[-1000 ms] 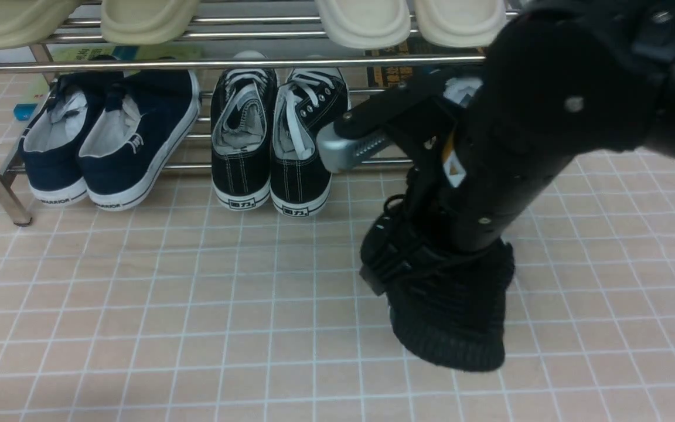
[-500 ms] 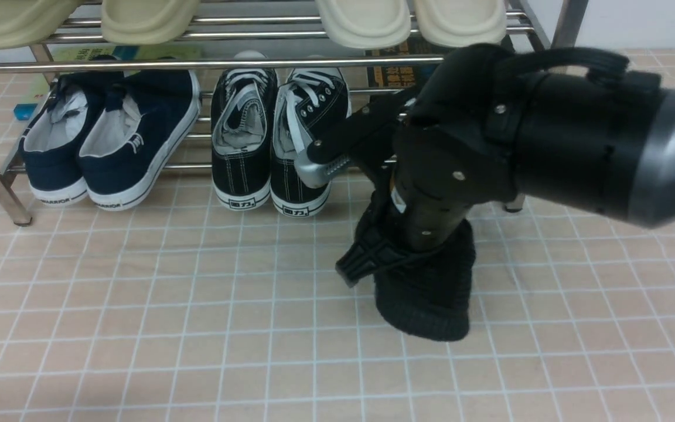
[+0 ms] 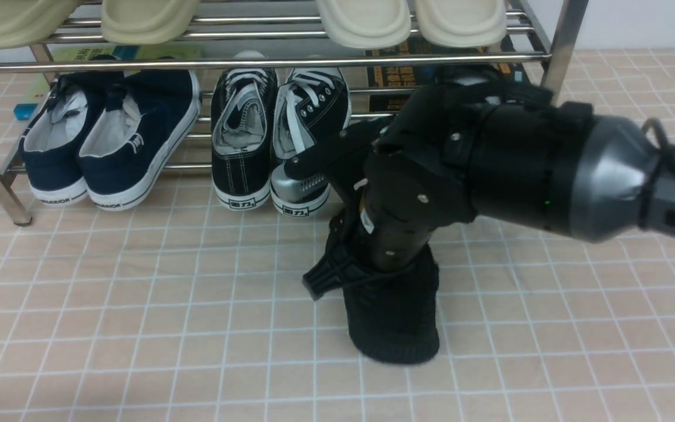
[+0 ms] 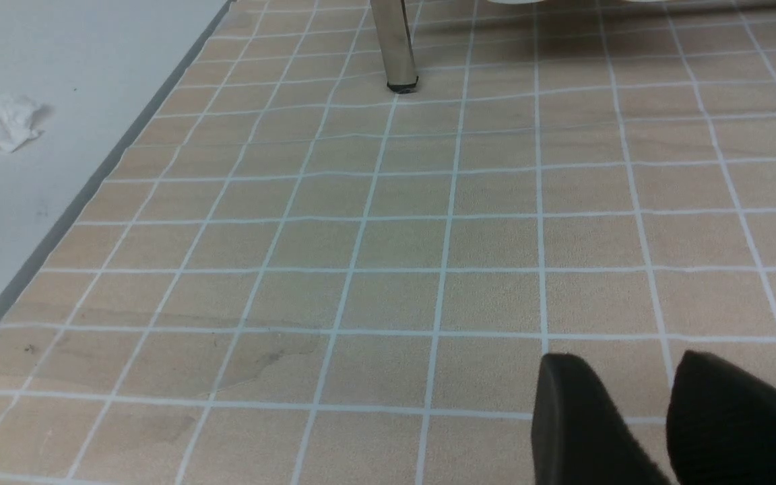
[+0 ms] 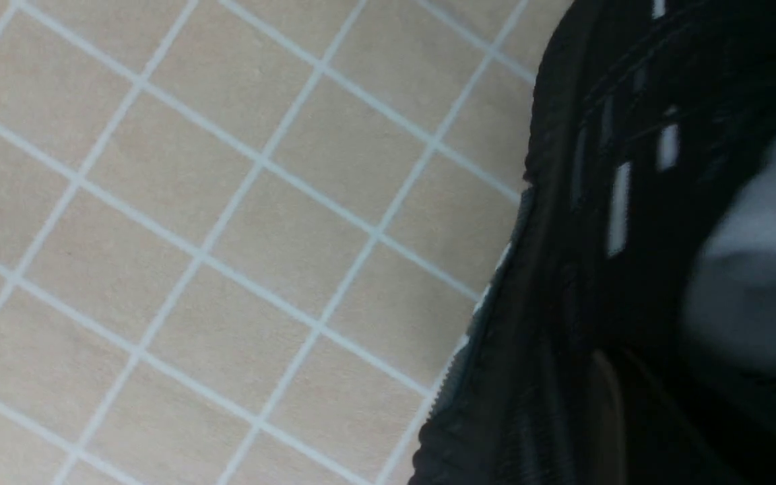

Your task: Take the shoes off the shelf from the light coffee tablecloth by hand.

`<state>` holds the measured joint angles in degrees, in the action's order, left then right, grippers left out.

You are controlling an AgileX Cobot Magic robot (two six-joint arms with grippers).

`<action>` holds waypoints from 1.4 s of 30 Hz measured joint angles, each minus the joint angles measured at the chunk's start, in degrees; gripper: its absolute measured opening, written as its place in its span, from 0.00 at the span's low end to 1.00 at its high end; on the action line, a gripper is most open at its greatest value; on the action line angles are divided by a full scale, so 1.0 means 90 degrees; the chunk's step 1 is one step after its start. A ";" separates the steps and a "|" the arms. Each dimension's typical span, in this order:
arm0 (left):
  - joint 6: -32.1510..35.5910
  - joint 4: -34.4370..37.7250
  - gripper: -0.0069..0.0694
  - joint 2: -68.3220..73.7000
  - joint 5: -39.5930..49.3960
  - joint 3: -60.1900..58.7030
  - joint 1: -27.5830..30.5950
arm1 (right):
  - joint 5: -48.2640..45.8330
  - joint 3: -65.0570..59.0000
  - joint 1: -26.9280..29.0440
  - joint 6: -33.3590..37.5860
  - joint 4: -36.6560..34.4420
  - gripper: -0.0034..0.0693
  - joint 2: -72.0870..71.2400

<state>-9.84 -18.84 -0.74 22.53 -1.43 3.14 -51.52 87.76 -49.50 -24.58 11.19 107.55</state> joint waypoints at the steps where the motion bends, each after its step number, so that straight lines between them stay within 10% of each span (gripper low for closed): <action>1: 0.0000 0.0000 0.40 0.0000 0.0000 0.0000 0.0000 | 0.0006 0.0000 0.0000 -0.0110 -0.0017 0.25 0.0023; 10: 0.0000 0.0000 0.40 0.0000 0.0000 0.0000 0.0000 | -0.0473 0.0292 0.0021 -0.0118 -0.0524 0.55 -0.0146; 18: 0.0000 0.0000 0.40 0.0000 0.0000 0.0000 0.0000 | -0.2073 0.1788 0.0708 0.0535 -0.0642 0.04 -0.0228; 27: 0.0000 0.0000 0.40 0.0000 0.0000 0.0000 0.0000 | -0.2193 0.2103 0.1524 0.0599 -0.0636 0.03 -0.0283; 42: 0.0000 0.0000 0.40 0.0000 0.0000 0.0000 0.0000 | -0.0882 0.2103 0.2010 0.0599 -0.0488 0.38 -0.0076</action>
<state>-9.84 -18.84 -0.74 22.53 -1.43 3.14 -59.45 106.68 -31.41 -19.19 6.79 106.87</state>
